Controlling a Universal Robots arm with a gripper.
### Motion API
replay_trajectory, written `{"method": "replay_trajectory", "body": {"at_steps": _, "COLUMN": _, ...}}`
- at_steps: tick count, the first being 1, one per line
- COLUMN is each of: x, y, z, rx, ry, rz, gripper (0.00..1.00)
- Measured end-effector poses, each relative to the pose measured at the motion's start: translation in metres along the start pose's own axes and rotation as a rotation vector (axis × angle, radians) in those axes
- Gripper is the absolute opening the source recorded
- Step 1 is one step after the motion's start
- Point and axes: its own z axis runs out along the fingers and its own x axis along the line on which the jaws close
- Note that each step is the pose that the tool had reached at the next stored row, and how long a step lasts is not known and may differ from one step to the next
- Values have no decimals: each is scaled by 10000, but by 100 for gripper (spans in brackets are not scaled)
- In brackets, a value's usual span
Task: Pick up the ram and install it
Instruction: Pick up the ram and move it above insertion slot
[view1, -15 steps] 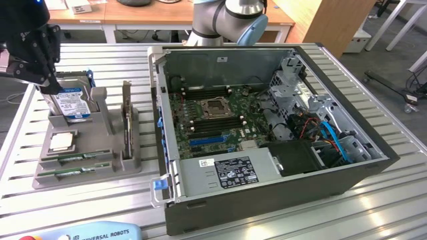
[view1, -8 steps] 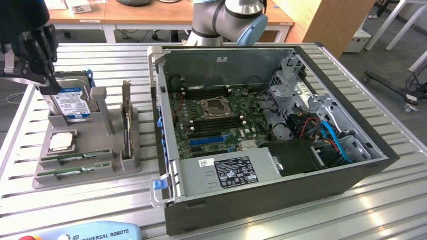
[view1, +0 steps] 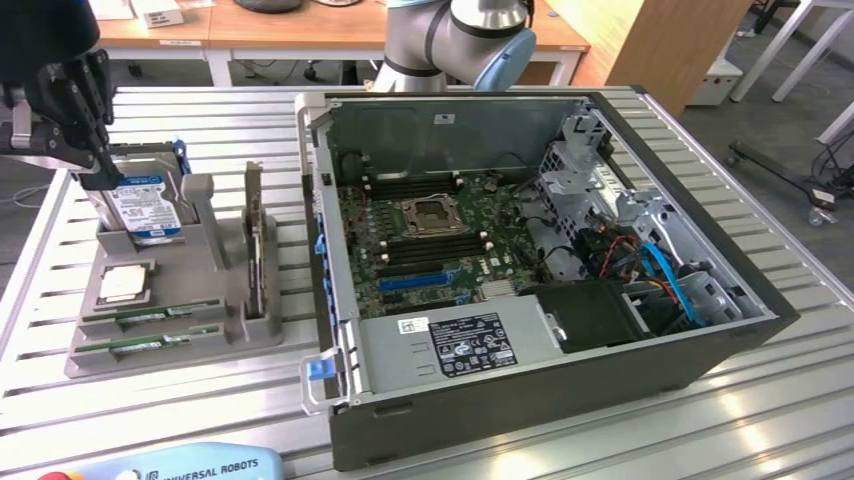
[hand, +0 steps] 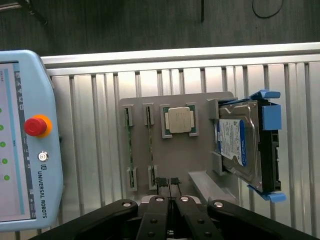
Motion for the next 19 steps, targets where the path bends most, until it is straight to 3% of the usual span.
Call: {"method": "replay_trajectory", "body": {"at_steps": 19, "x": 1, "y": -2, "z": 33, "rx": -3, "ry": 4, "rz": -115, "gripper": 10}}
